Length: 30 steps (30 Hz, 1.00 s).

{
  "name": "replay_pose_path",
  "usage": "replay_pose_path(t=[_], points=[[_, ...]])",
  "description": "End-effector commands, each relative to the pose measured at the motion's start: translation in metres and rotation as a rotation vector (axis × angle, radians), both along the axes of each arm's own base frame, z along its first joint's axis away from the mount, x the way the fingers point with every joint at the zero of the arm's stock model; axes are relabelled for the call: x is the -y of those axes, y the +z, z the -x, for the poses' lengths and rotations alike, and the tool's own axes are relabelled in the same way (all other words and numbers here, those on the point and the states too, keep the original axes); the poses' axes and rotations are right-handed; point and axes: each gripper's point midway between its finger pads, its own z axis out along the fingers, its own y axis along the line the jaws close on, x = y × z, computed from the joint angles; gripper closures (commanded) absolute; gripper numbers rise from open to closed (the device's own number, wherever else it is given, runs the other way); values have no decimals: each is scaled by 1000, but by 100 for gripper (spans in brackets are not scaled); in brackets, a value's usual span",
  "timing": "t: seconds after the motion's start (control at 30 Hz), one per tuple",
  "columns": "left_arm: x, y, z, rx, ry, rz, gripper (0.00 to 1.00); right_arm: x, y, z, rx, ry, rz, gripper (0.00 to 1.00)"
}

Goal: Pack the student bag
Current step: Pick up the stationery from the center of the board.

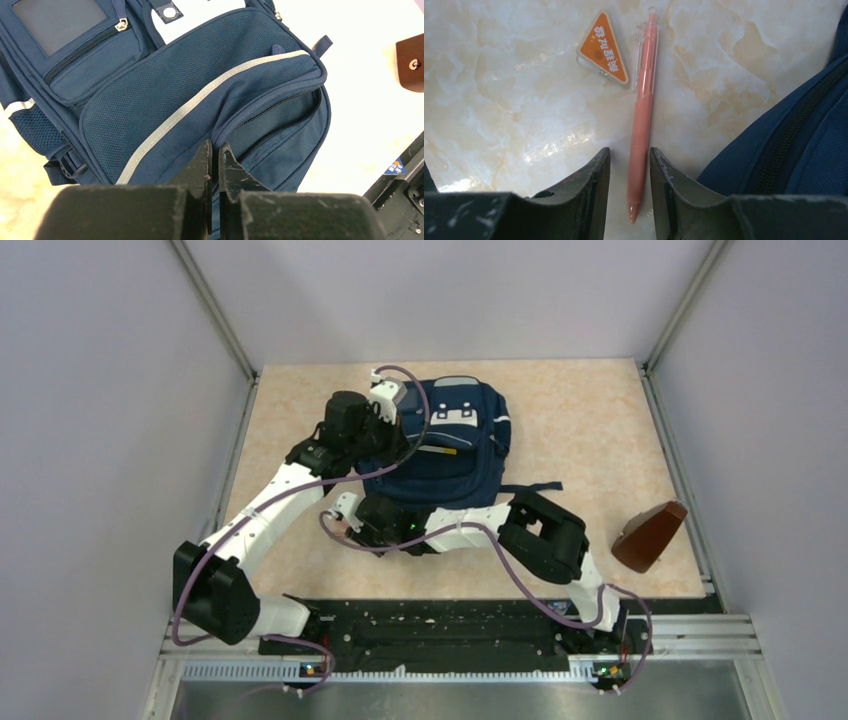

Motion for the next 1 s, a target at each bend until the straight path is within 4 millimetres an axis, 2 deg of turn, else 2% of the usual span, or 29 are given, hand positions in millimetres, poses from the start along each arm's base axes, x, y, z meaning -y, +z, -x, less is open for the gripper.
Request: replay_pose_path(t=[0.0,0.23,0.4,0.53,0.63,0.77,0.87,0.97], points=[[0,53,-1,115,20,91,100,6,-13,-5,-36,-13,66,69],[-1,53,-1,117,23,88,100,1,-18,10,-131,23,64,82],[-1,52,-1,115,26,86,100,4,-18,10,-124,22,66,100],[-2,52,-2,117,27,84,100,7,-5,10,-105,10,36,100],[-2,52,-2,119,29,82,100,11,13,13,-74,7,6,100],[-4,51,-3,120,34,75,100,24,50,23,8,13,-28,100],[-5,52,-3,125,40,68,100,49,87,28,74,-27,-62,100],[-7,52,-5,129,51,59,100,92,114,31,125,-91,-100,100]])
